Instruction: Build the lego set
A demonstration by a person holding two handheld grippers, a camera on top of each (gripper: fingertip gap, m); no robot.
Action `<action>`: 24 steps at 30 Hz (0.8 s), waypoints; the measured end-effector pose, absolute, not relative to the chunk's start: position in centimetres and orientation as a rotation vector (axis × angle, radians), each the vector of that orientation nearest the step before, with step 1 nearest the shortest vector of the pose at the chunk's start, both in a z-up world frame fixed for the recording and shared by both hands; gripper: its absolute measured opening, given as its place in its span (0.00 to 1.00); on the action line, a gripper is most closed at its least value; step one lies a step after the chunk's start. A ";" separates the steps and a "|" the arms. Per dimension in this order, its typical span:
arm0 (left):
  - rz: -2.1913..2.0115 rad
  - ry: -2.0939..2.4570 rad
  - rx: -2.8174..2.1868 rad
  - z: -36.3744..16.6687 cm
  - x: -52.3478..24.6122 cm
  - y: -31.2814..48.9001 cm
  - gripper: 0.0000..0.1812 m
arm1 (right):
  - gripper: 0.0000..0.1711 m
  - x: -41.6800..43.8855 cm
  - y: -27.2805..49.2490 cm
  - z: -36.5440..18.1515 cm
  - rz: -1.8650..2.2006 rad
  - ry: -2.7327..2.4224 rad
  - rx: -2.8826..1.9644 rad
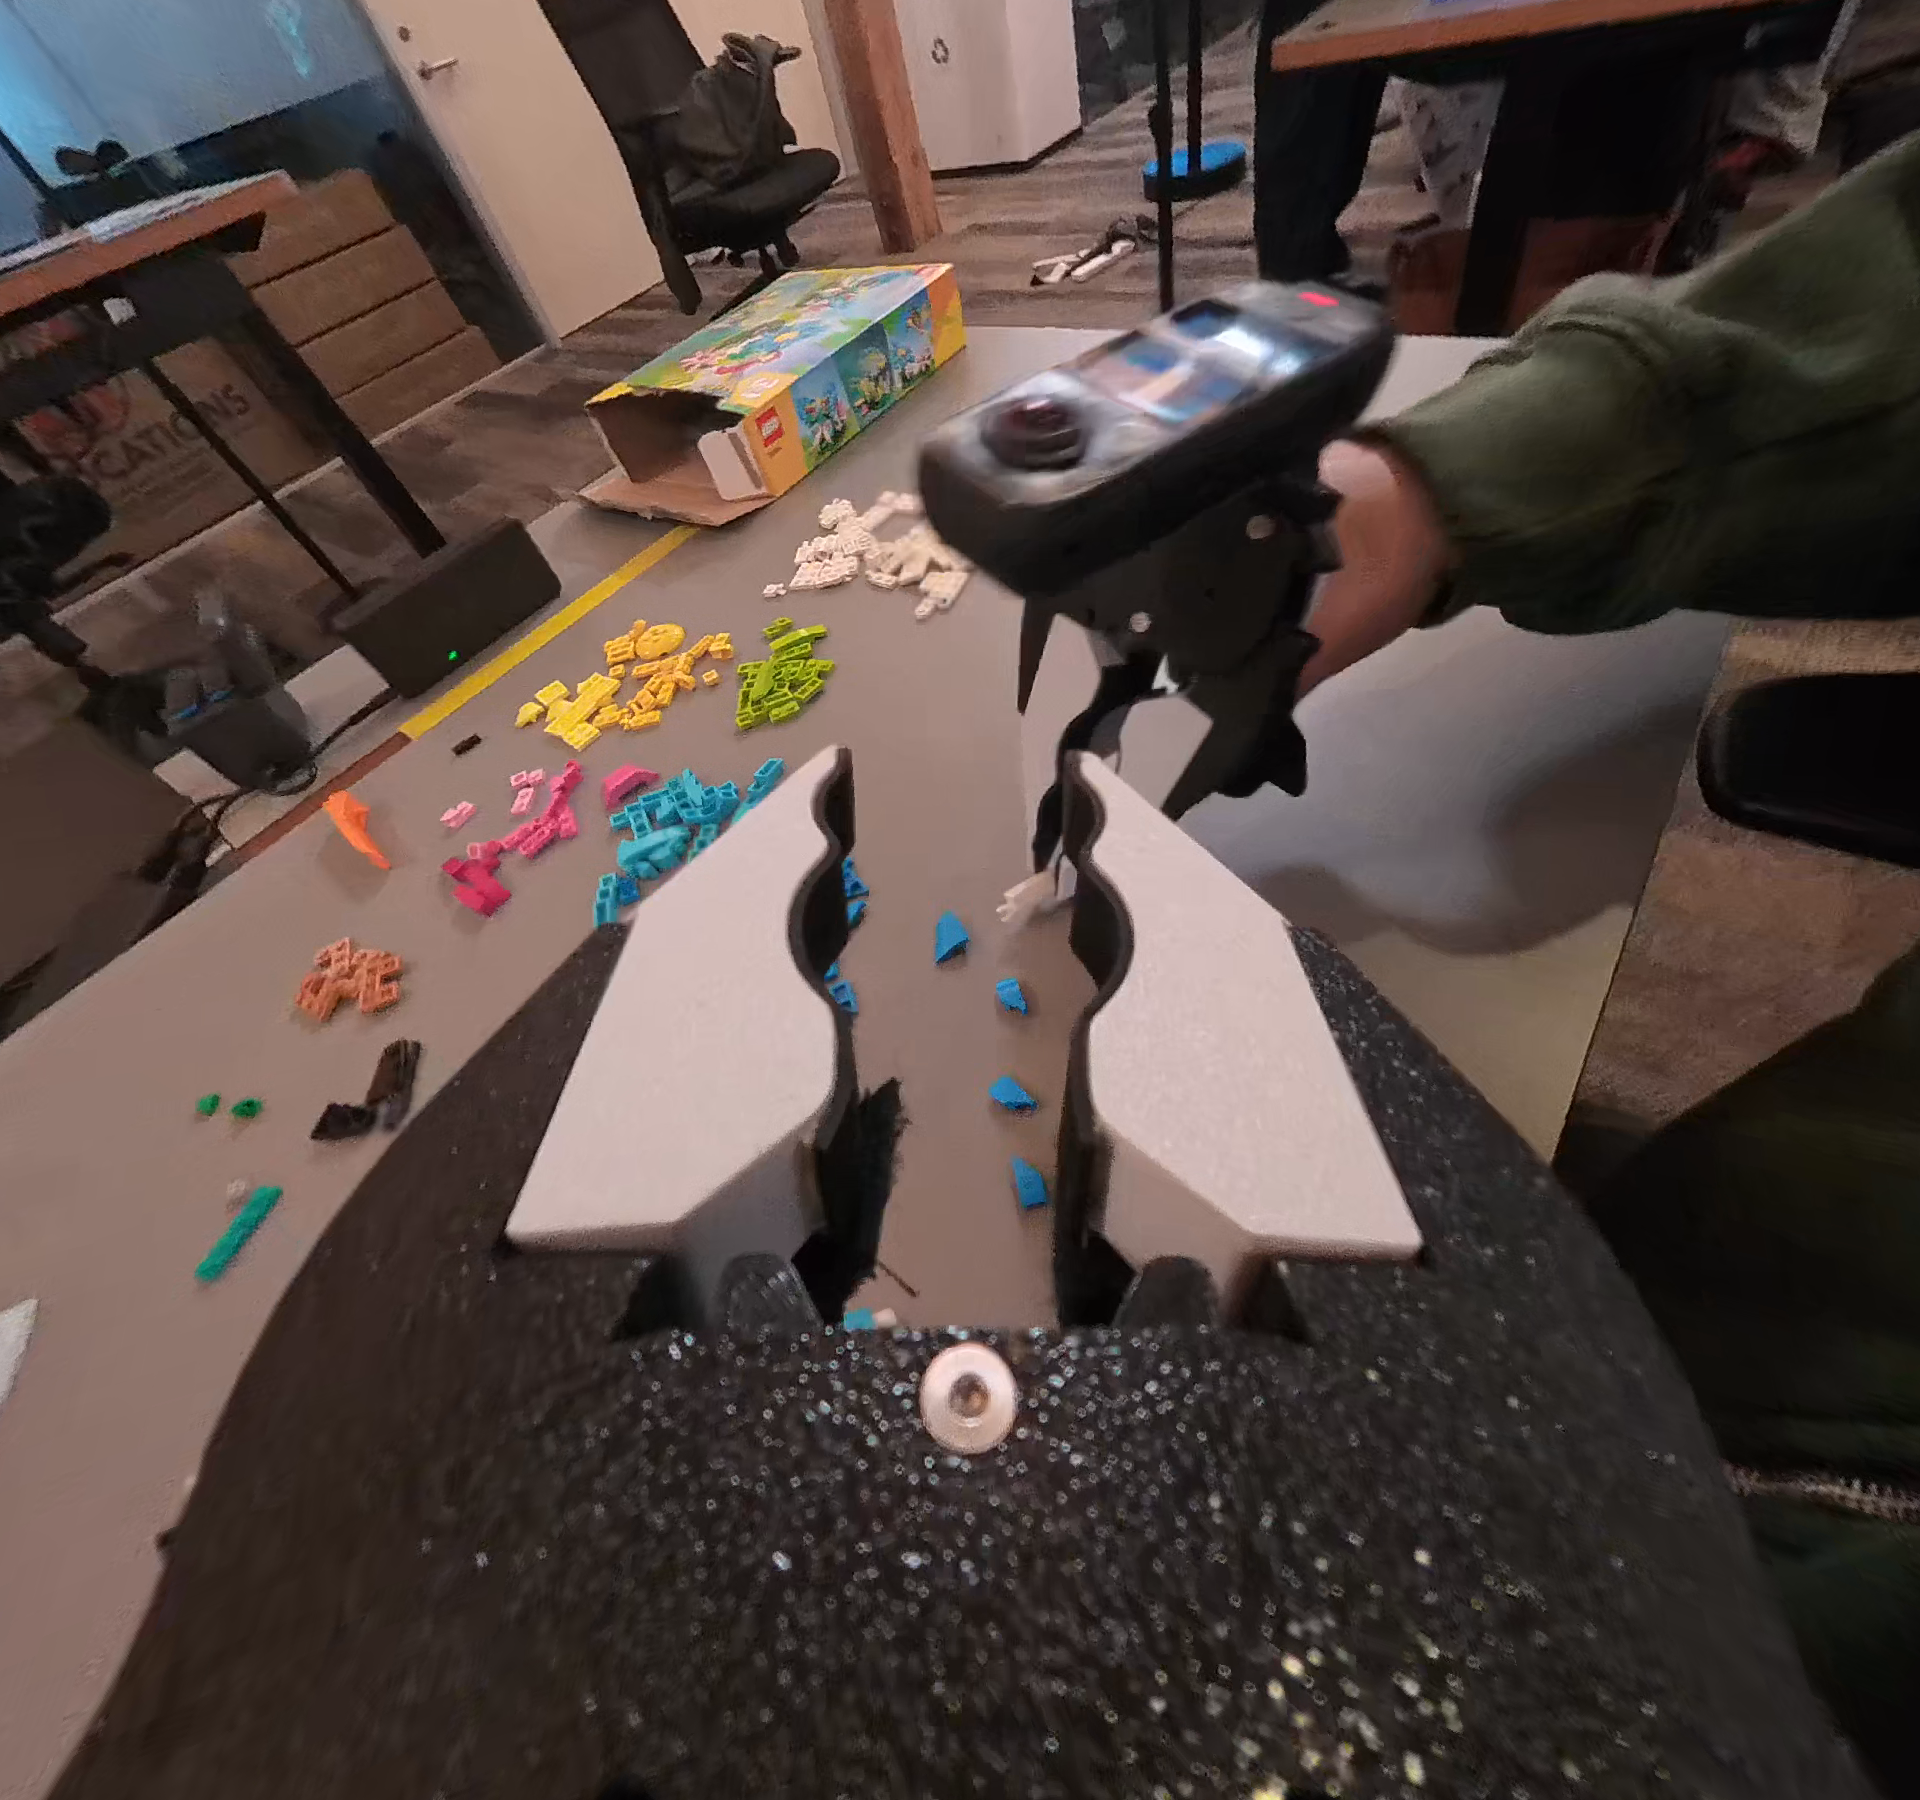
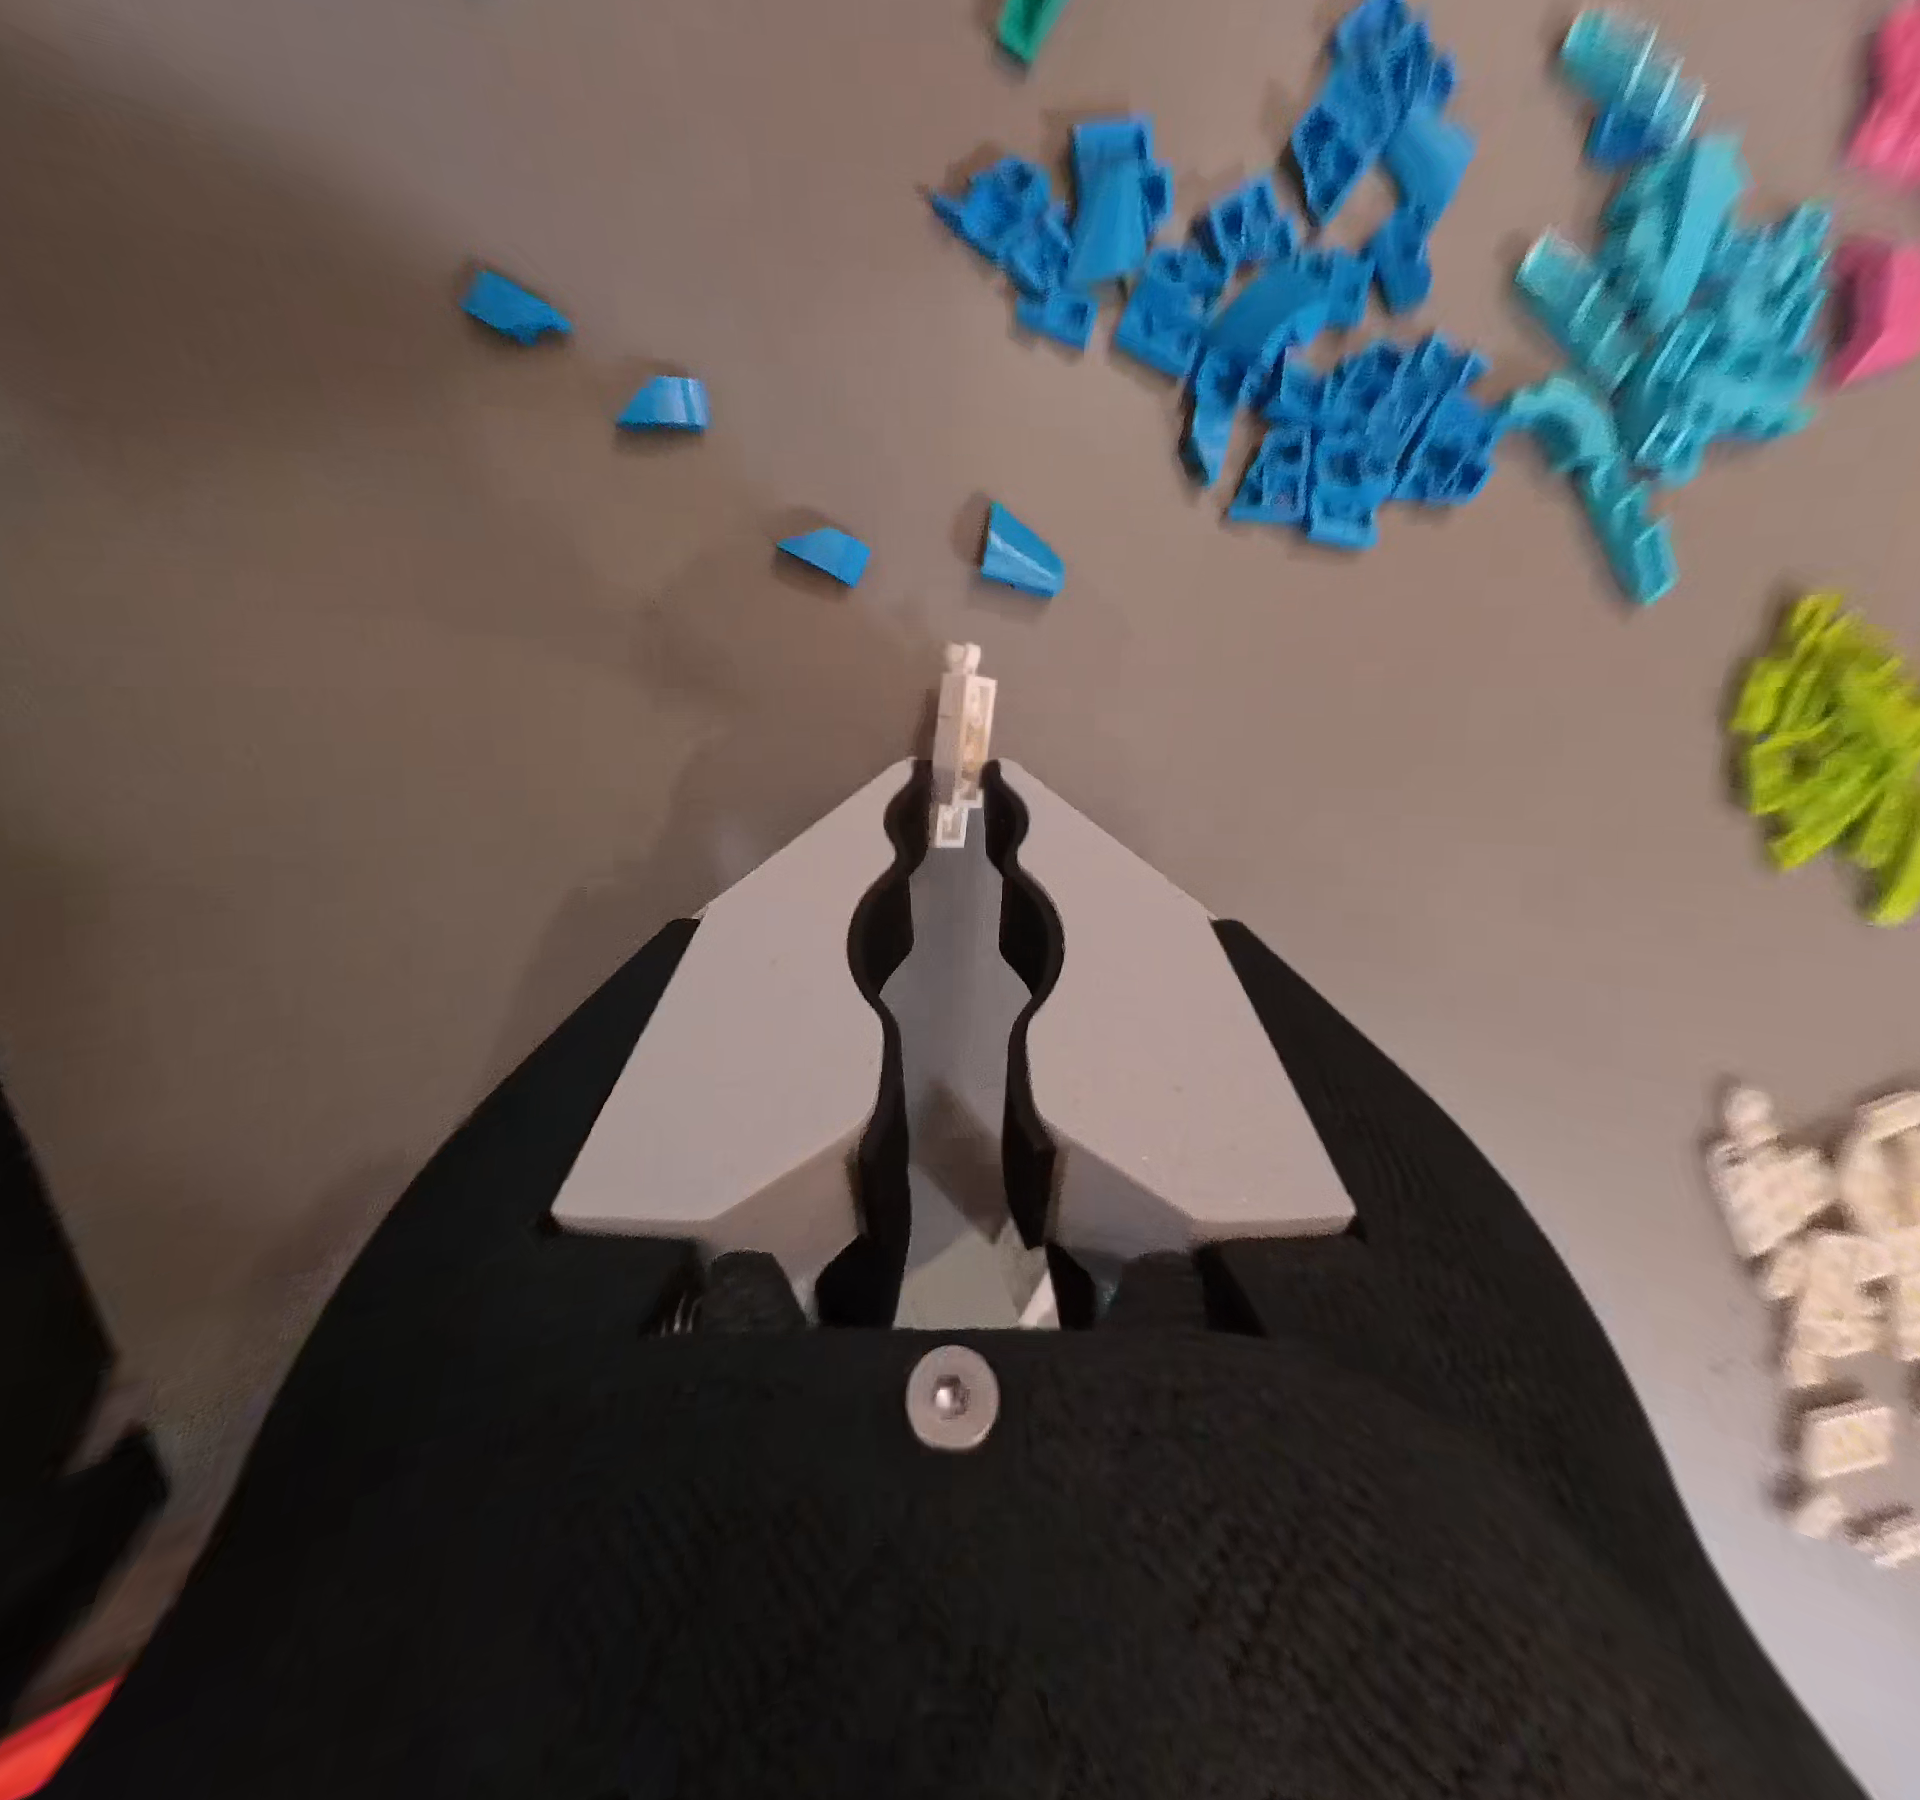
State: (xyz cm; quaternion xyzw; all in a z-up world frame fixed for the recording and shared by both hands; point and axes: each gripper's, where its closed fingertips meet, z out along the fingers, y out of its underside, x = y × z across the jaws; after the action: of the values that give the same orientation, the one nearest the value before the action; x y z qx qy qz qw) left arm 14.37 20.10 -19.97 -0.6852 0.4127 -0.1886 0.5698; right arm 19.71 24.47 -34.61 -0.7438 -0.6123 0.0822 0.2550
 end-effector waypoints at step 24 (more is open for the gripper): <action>-2.076 0.179 -1.311 -16.1 18.4 18.0 0.08 | 0.05 19.3 18.2 -15.1 -1.011 -1.374 0.086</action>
State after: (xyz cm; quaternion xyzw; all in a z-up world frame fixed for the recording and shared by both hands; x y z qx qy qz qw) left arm 18.40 17.98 -16.06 -0.5020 0.0686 -0.7952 0.3332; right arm 19.28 18.18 -15.11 0.0378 -0.6064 -0.4462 0.6571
